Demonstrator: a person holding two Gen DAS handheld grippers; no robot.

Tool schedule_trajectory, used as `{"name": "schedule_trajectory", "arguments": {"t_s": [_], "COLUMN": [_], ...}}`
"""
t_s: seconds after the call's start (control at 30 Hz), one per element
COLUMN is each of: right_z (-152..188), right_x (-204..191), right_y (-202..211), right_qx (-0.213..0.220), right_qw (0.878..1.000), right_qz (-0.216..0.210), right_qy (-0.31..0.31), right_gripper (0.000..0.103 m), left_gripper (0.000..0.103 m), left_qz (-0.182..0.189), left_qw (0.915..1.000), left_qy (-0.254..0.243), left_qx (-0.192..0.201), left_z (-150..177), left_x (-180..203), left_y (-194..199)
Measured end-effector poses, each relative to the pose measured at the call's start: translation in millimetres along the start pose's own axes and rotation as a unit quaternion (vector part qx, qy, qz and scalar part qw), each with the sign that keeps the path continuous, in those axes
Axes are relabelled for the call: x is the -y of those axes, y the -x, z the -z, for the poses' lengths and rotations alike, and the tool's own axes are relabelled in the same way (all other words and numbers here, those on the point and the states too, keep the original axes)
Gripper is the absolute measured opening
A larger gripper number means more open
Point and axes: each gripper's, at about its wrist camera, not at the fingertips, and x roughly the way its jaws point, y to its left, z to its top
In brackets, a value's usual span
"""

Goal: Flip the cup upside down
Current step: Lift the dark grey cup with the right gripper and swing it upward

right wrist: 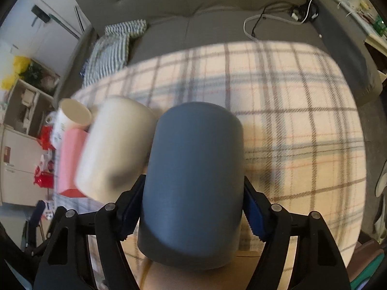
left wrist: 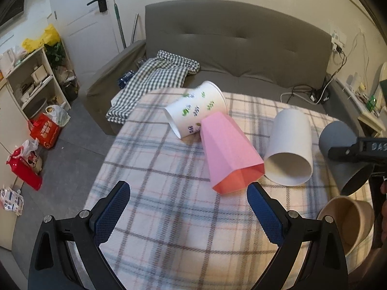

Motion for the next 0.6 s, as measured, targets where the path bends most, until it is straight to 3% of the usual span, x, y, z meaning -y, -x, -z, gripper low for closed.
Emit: {"name": "schedule_trajectory", "arguments": {"t_s": [0.23, 0.33, 0.47, 0.6], "right_z": [3, 21, 62, 108], "right_x": [-35, -59, -93, -105], "right_y": [67, 95, 100, 75], "right_qx": [0.077, 0.097, 0.1, 0.079], "right_qw": [0.997, 0.994, 0.992, 0.994], "right_qz": [-0.021, -0.028, -0.03, -0.032], "right_qy": [0.018, 0.041, 0.067, 0.067], "right_gripper": [0.073, 0.073, 0.073, 0.073], "left_gripper": [0.1, 0.1, 0.1, 0.1], "left_qz": [0.006, 0.006, -0.001, -0.008], "left_qw": [0.9992, 0.9986, 0.9986, 0.9988], "left_qy": [0.018, 0.027, 0.03, 0.034], "left_qx": [0.034, 0.044, 0.042, 0.034], "left_z": [3, 10, 28, 50], "left_x": [-20, -34, -56, -80], "left_y": [38, 52, 62, 68]}}
